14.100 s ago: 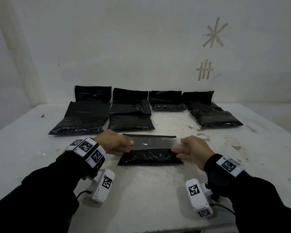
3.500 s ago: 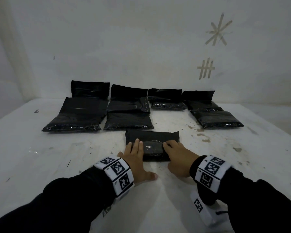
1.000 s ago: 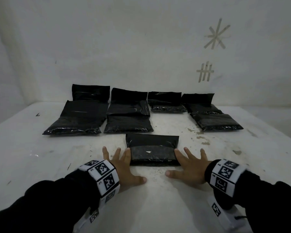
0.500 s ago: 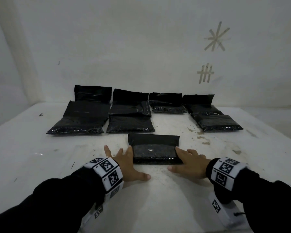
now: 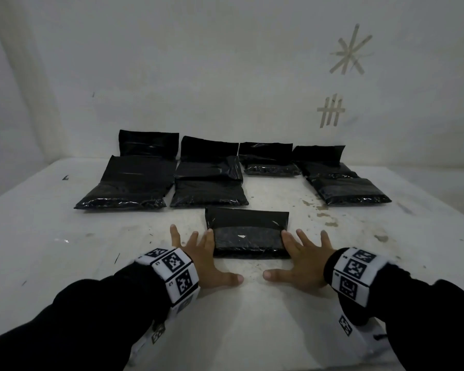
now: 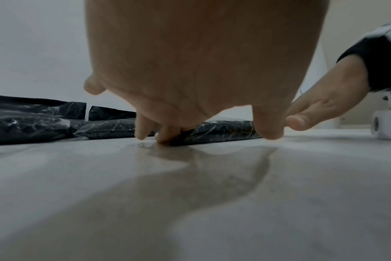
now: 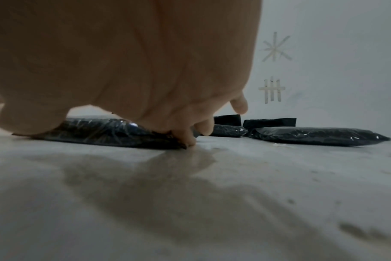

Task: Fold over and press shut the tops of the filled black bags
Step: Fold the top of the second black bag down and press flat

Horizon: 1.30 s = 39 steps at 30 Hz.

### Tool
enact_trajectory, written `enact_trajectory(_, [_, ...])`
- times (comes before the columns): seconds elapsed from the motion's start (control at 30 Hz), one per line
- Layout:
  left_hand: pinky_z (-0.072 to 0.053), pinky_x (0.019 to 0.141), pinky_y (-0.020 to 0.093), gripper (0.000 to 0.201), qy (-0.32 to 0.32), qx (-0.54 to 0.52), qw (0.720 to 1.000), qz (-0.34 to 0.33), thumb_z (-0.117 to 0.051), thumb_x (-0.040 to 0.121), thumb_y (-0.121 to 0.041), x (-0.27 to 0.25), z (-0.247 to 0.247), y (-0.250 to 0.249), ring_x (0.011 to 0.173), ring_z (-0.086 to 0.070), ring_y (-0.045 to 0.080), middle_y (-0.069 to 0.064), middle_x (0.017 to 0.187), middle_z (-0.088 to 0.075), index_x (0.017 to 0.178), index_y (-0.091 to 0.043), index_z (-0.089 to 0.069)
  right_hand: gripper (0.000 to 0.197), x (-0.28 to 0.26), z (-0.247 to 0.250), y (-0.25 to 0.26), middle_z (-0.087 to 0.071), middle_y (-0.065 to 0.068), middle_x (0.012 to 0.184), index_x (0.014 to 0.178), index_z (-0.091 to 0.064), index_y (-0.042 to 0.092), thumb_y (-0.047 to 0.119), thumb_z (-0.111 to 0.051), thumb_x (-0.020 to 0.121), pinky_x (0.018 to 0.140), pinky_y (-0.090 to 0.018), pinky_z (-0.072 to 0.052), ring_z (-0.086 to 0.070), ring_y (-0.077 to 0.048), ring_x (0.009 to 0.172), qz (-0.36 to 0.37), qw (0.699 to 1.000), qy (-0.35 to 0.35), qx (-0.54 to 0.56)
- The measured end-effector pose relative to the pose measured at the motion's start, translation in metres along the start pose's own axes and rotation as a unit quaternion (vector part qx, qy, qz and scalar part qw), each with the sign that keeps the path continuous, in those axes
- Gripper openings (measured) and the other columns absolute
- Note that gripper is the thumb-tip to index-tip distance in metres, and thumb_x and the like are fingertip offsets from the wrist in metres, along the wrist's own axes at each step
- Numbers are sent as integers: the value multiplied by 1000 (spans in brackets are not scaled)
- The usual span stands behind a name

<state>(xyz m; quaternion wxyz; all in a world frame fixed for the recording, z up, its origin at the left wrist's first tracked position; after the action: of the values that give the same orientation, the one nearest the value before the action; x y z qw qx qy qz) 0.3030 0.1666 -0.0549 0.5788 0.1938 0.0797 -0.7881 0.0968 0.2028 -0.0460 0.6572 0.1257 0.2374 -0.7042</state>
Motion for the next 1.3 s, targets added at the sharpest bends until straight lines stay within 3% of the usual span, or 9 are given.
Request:
enact_trajectory(0.23, [21,104,64,110,-24,-15,999,-25,-28,74,-85,-2,5,-1,147,-2,22,4,160,-4,145,-22,26,96,-2,10,1,-8,-3,160,143,28,33,83,-20,77,113,-58,9,-1,-23,148,17,997,-41,66])
enact_trajectory(0.4, [11,110,62,109,-62,59,996,-9,-24,73,-87,-3,10,-7,146,10,28,12,158,5,150,-18,10,89,0,12,10,5,-7,159,150,5,34,82,-18,79,112,-60,0,4,-29,146,0,995,-95,-30])
enact_trajectory(0.5, [2,115,57,110,-116,59,991,-30,-28,76,-83,-2,17,-18,146,8,27,11,158,5,150,-6,-3,73,-2,17,18,-11,-11,155,149,-15,15,57,-36,93,114,-45,-22,-19,-27,142,42,986,-156,29])
enact_trajectory(0.57, [2,117,52,112,-101,2,994,-32,-34,78,-79,1,17,-24,146,8,25,12,158,11,149,-3,6,76,-1,17,23,-9,-13,157,151,2,15,41,-44,96,113,-38,-29,-25,-28,141,57,988,-116,88])
enact_trajectory(0.63, [3,118,49,114,-93,-34,994,-40,-39,78,-77,6,14,-26,146,11,26,13,156,20,147,-6,18,82,2,14,25,6,-15,158,148,20,25,37,-43,96,115,-40,-26,-16,-29,145,60,990,-82,96])
enact_trajectory(0.77, [8,116,49,109,-109,10,989,-97,-37,81,-75,10,10,-26,143,23,27,9,155,26,148,-9,18,72,6,11,25,13,-15,157,149,13,33,45,-36,97,116,-47,-21,-4,-30,146,52,995,-77,37])
enact_trajectory(0.9, [3,118,42,110,-60,-17,990,-126,-42,80,-73,13,6,-28,143,22,27,7,155,26,149,-10,16,67,5,14,31,21,-14,156,152,5,22,41,-32,99,115,-53,-5,14,-31,145,61,987,-133,-62])
enact_trajectory(1.0, [4,119,41,117,-63,-42,988,-131,-46,76,-77,14,2,-27,142,24,28,6,154,27,148,-11,20,73,6,14,39,19,-12,157,150,10,8,26,-38,98,119,-44,-3,13,-27,146,98,987,-124,-9])
enact_trajectory(1.3, [9,117,45,121,-102,26,988,-115,-38,69,-86,11,0,-35,142,25,27,9,154,26,148,-13,17,81,14,8,47,24,-11,155,150,13,14,35,-43,95,116,-50,4,20,-29,144,83,986,-130,-69])
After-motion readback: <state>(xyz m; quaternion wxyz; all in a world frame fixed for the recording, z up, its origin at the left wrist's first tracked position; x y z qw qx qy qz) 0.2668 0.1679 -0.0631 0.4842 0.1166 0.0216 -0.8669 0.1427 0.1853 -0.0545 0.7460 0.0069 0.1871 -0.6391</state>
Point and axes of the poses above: each hand's wrist, its own x-axis towards the middle knuckle, its own z-axis out of the back of the hand, y = z × x, the point moved 1 cm from there along x, towards the middle knuckle
